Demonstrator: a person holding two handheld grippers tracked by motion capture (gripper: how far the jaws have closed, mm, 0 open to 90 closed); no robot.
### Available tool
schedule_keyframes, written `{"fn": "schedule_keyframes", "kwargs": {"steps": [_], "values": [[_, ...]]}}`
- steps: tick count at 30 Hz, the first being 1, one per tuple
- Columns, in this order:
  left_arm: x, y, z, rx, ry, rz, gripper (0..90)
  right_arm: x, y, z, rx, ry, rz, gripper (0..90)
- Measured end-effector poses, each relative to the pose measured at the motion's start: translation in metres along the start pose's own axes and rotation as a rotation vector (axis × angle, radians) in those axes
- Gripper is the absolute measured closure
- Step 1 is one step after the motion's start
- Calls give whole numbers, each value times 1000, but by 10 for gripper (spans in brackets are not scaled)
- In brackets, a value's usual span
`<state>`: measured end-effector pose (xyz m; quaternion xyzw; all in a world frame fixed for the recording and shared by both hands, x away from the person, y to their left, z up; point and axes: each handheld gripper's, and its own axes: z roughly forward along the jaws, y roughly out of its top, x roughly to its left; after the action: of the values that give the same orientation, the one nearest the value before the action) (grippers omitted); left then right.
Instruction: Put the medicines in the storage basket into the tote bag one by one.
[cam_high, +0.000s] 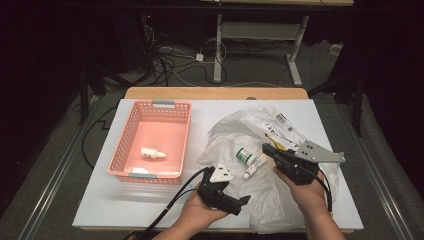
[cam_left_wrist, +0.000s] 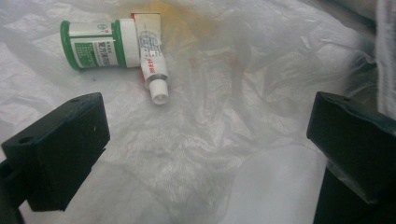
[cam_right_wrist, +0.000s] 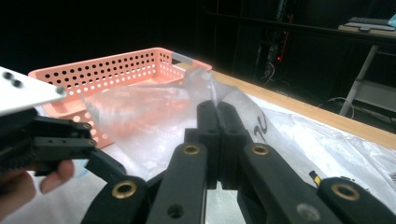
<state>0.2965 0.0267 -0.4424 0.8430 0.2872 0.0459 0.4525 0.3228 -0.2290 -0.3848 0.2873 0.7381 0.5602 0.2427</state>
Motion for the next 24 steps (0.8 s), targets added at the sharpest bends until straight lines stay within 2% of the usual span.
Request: {"fn": "schedule_keyframes", "kwargs": {"steps": [11, 19, 22, 24], "values": [[1, -15, -31, -7, 12, 13, 0, 0, 0, -1, 1, -6, 4, 900], [5, -21, -51, -28, 35, -2, 0, -2, -1, -2, 1, -13, 8, 900], [10, -25, -59, -37, 56, -11, 0, -3, -1, -2, 1, -15, 9, 900], [13, -27, -63, -40, 56, -15, 0, -3, -1, -2, 2, -14, 6, 900]]}}
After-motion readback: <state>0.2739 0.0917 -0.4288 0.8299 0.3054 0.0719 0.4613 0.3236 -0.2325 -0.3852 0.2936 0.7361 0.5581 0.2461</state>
